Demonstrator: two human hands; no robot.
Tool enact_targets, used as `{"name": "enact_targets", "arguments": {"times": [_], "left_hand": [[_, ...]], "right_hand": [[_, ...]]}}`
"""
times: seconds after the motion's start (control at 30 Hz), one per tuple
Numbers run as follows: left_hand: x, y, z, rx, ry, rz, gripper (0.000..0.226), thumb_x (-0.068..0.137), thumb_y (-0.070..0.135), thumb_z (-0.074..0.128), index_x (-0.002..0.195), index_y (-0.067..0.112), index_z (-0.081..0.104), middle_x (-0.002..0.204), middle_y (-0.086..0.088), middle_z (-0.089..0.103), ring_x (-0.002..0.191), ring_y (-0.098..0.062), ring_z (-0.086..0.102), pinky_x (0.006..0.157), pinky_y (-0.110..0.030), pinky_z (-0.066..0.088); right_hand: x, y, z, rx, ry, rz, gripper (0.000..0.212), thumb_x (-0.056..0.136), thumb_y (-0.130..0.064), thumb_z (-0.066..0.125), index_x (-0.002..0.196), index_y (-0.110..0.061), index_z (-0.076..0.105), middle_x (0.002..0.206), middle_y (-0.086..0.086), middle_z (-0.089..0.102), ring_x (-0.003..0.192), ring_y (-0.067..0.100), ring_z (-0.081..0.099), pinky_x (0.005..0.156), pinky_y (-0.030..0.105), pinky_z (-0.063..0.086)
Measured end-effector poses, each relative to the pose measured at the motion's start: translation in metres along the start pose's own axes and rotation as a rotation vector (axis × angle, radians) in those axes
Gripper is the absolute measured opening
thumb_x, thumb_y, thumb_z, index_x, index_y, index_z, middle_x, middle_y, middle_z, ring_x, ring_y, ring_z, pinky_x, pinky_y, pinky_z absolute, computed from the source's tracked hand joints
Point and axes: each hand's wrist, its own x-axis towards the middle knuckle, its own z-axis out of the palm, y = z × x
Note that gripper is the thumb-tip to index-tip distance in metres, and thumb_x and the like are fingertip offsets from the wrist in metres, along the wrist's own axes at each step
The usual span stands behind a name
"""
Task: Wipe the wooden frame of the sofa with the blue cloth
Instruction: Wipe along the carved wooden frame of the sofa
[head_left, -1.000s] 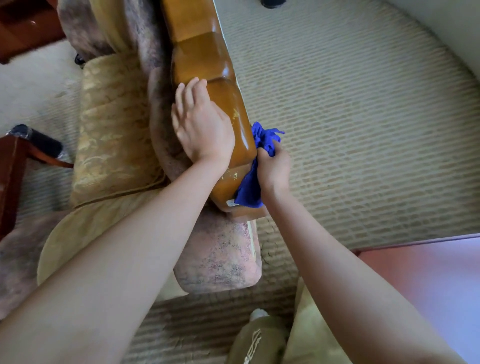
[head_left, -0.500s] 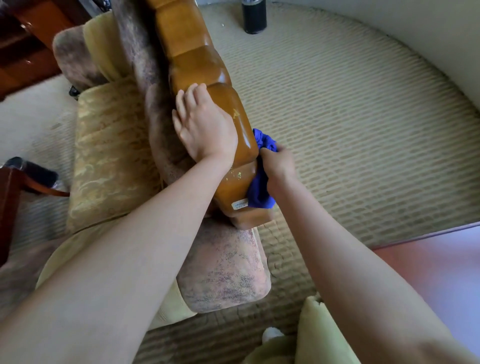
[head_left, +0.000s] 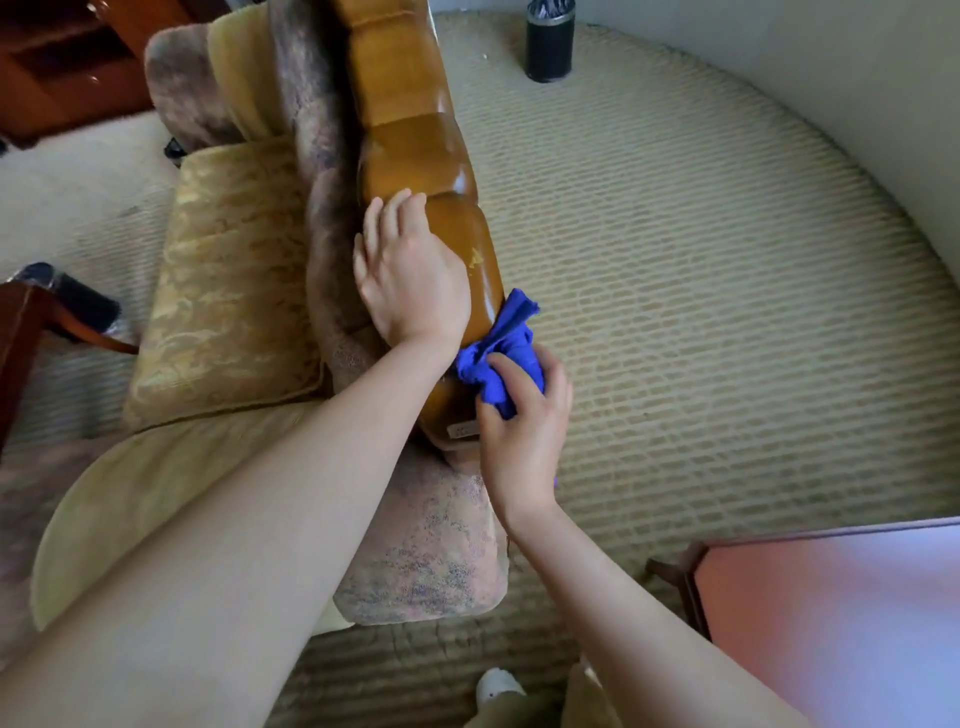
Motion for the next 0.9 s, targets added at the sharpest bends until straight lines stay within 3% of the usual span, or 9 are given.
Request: {"name": "enact_targets", "arguments": {"times": [0.1,0.27,0.43,0.67,0.77,0.9], "left_hand": [[0.000,0.000,0.000,-0.070,0.034,-0.021,0.046,0.091,0.008,0.032,0.131,0.018,0.054,0.142,0.006,0.049,0.139,-0.013,0.032,0.114,-0.036,0.025],[0.001,0.000,-0.003,-0.189,0.058,-0.047,0.050,0.085,0.013,0.030,0.124,0.017,0.061,0.136,0.006,0.055,0.136,-0.012,0.037,0.111,-0.036,0.030],[0.002,-0.002,-0.004,-0.214,0.032,-0.042,0.051,0.086,0.015,0.030,0.125,0.019,0.061,0.138,0.008,0.053,0.137,-0.011,0.035,0.111,-0.036,0.029],[0.005,-0.009,-0.009,-0.333,-0.042,-0.020,0.046,0.085,0.015,0.037,0.122,0.023,0.064,0.134,0.012,0.055,0.136,-0.010,0.034,0.112,-0.033,0.025],[0.009,-0.014,-0.011,-0.381,-0.082,0.017,0.049,0.081,0.018,0.037,0.120,0.024,0.065,0.133,0.013,0.056,0.135,-0.010,0.035,0.108,-0.032,0.026],[0.015,-0.031,-0.014,-0.470,-0.169,0.137,0.048,0.080,0.022,0.037,0.117,0.024,0.067,0.134,0.010,0.056,0.135,-0.014,0.035,0.107,-0.031,0.026]], "right_hand": [[0.004,0.003,-0.001,-0.195,-0.055,-0.177,0.032,0.076,-0.022,0.053,0.101,-0.013,0.071,0.115,0.016,0.053,0.099,0.032,0.049,0.087,0.030,0.038],[0.011,0.013,-0.009,-0.381,-0.138,-0.434,0.027,0.080,-0.023,0.056,0.100,-0.016,0.072,0.110,0.018,0.055,0.094,0.031,0.048,0.078,0.036,0.043],[0.017,0.015,-0.018,-0.285,0.016,-0.221,0.026,0.077,-0.019,0.057,0.097,-0.014,0.072,0.106,0.018,0.054,0.090,0.031,0.048,0.079,0.037,0.041],[-0.017,-0.005,0.035,-0.472,-0.026,-0.380,0.027,0.068,-0.017,0.069,0.094,-0.015,0.071,0.109,0.019,0.056,0.093,0.031,0.047,0.078,0.038,0.040],[-0.013,0.002,0.025,-0.514,0.009,-0.440,0.028,0.074,-0.023,0.060,0.099,-0.016,0.072,0.109,0.020,0.057,0.092,0.032,0.049,0.078,0.037,0.039],[-0.002,0.008,0.008,-0.406,0.140,-0.266,0.030,0.077,-0.019,0.056,0.102,-0.012,0.071,0.111,0.020,0.054,0.098,0.031,0.047,0.088,0.037,0.041]]}}
